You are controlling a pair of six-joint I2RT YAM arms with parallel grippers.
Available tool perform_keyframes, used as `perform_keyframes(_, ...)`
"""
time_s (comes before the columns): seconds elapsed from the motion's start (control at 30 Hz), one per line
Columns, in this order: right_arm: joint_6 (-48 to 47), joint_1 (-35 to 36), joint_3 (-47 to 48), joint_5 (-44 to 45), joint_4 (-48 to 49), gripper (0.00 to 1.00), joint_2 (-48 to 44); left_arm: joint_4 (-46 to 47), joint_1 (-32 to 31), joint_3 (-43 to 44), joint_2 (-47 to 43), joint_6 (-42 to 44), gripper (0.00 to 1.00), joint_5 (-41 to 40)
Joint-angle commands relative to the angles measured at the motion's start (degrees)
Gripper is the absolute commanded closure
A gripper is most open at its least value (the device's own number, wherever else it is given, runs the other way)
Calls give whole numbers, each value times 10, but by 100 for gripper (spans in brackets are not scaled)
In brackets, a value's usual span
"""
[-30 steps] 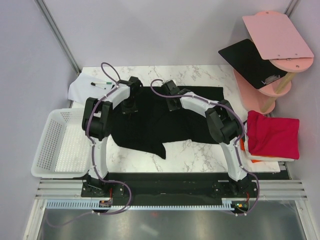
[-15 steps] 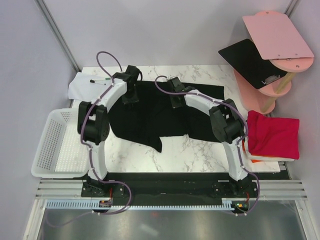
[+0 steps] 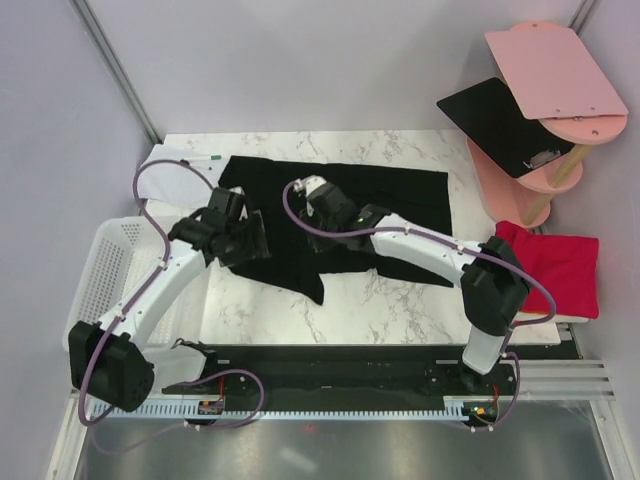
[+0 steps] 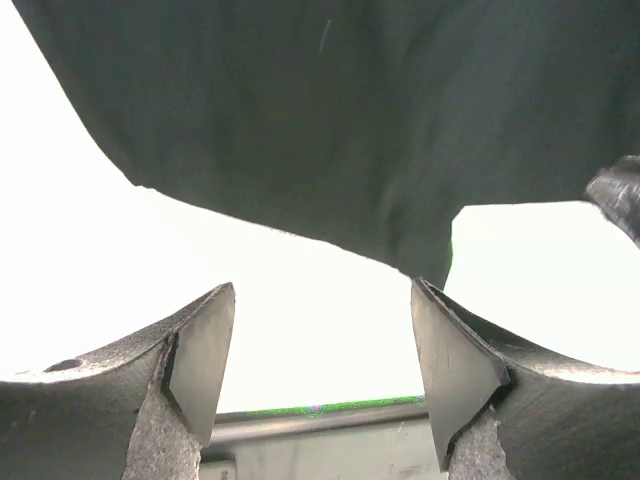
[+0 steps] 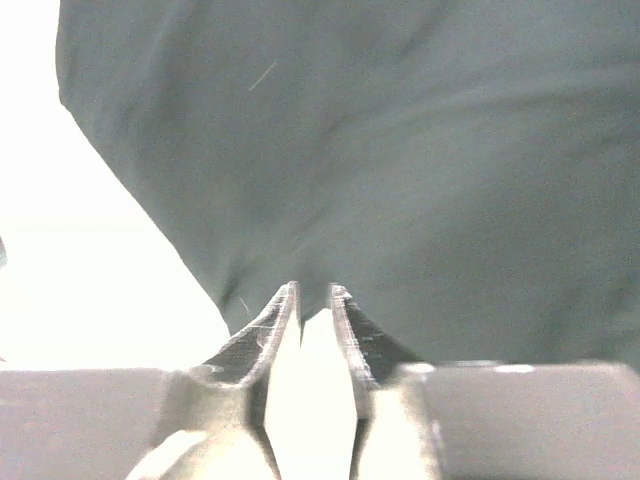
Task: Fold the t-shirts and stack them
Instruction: Grap the side of the flattened tshirt closest away from the robot with both arms
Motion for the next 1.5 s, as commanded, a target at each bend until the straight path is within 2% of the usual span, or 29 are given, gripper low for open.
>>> perform_keyframes(0.0, 25, 73, -35, -19, 0, 66, 10, 36, -4, -112, -89, -67, 23, 42)
perform_keyframes(0.03, 30, 101, -36, -16, 1, 57, 16, 36, -4, -124, -97, -68, 23, 43)
perform_keyframes(0.07, 31, 115, -37, -3, 2, 52, 20, 35, -4, -141, -105, -67, 23, 44)
perform_keyframes(0.13, 30, 158, -36, 20, 3, 45, 29, 28, -4, -153, -120, -68, 23, 37)
perform_keyframes(0.23, 26, 209, -41, 90, 9, 39, 38, 7, -4, -162, -133, -76, 23, 13)
perform_keyframes(0.33, 22, 242, -46, 165, 16, 38, 55, -16, -3, -154, -123, -84, 22, -9)
perform_keyframes(0.5, 30, 258, -45, 257, 30, 38, 98, -24, -3, -144, -100, -100, 23, -7)
perform_keyframes(0.73, 50, 256, 3, 322, 29, 41, 176, -20, 3, -156, -95, -115, 20, -20)
perform_keyframes(0.83, 59, 257, -1, 348, 42, 42, 179, -19, 34, -155, -82, -103, 19, -16)
perform_keyframes(0.93, 66, 257, -39, 369, 63, 43, 152, -4, 72, -154, -61, -86, 18, 8)
perform_keyframes(1.03, 77, 255, -114, 384, 98, 43, 84, 32, 97, -165, -33, -79, 19, 54)
perform_keyframes(1.2, 92, 242, -236, 416, 130, 42, -71, 115, 102, -204, 6, -101, 25, 128)
perform_keyframes(1.33, 102, 199, -290, 408, 129, 42, -177, 142, 95, -215, 22, -115, 34, 121)
perform_keyframes(1.47, 102, 131, -322, 379, 122, 41, -282, 150, 81, -216, 28, -117, 37, 93)
